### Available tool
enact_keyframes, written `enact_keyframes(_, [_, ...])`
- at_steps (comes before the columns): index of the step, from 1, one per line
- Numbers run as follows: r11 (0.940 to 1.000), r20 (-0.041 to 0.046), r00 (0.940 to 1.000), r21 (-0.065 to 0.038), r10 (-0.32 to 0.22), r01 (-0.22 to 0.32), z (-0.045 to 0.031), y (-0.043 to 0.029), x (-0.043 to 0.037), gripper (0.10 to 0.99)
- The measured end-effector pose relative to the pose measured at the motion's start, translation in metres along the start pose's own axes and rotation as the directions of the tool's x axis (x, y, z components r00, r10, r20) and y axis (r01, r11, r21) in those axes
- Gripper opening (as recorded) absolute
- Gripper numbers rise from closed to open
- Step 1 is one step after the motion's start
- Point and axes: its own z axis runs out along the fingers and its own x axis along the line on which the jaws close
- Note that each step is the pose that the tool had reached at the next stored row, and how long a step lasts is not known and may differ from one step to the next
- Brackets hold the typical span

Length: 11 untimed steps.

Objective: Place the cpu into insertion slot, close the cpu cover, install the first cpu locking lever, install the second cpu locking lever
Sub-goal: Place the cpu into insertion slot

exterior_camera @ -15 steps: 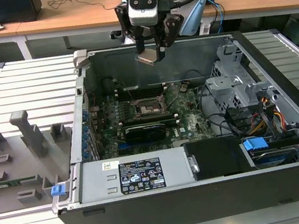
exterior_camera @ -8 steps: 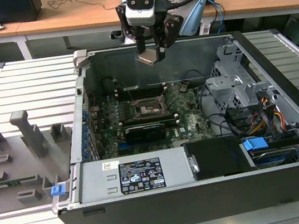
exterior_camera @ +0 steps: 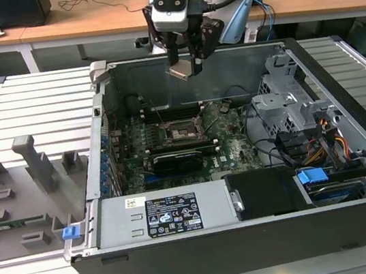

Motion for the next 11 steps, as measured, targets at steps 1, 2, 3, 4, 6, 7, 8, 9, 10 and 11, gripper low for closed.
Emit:
enact_keyframes(1, [1.0000, 0.0004, 1.0000, 0.000, 0.003, -0.003, 0.0000, 0.0000, 0.0000, 0.529])
enact_keyframes(2, [1.0000, 0.0006, 1.0000, 0.000, 0.006, -0.006, 0.0000, 0.0000, 0.0000, 0.529])
enact_keyframes(3, [1.0000, 0.0009, 1.0000, 0.000, 0.010, -0.010, 0.0000, 0.0000, 0.0000, 0.529])
enact_keyframes(4, [0.9999, 0.0013, 0.9999, 0.000, 0.014, -0.014, 0.0000, 0.0000, 0.0000, 0.529])
enact_keyframes(6, [0.9998, 0.0019, 0.9998, 0.000, 0.020, -0.020, 0.0000, 0.0000, 0.0000, 0.529])
enact_keyframes(7, [0.9997, 0.0021, 0.9997, 0.000, 0.023, -0.023, 0.0001, 0.0000, 0.0000, 0.529])
enact_keyframes(8, [0.9996, 0.0026, 0.9996, -0.001, 0.028, -0.028, 0.0001, 0.0000, 0.0000, 0.529])
enact_keyframes(9, [0.9995, 0.0028, 0.9995, -0.001, 0.031, -0.031, 0.0001, 0.0000, 0.0000, 0.529])
enact_keyframes(10, [0.9994, 0.0032, 0.9994, -0.001, 0.035, -0.035, 0.0001, 0.0000, 0.0000, 0.529])
enact_keyframes(11, [0.9993, 0.0034, 0.9993, -0.001, 0.037, -0.037, 0.0001, 0.0000, 0.0000, 0.529])
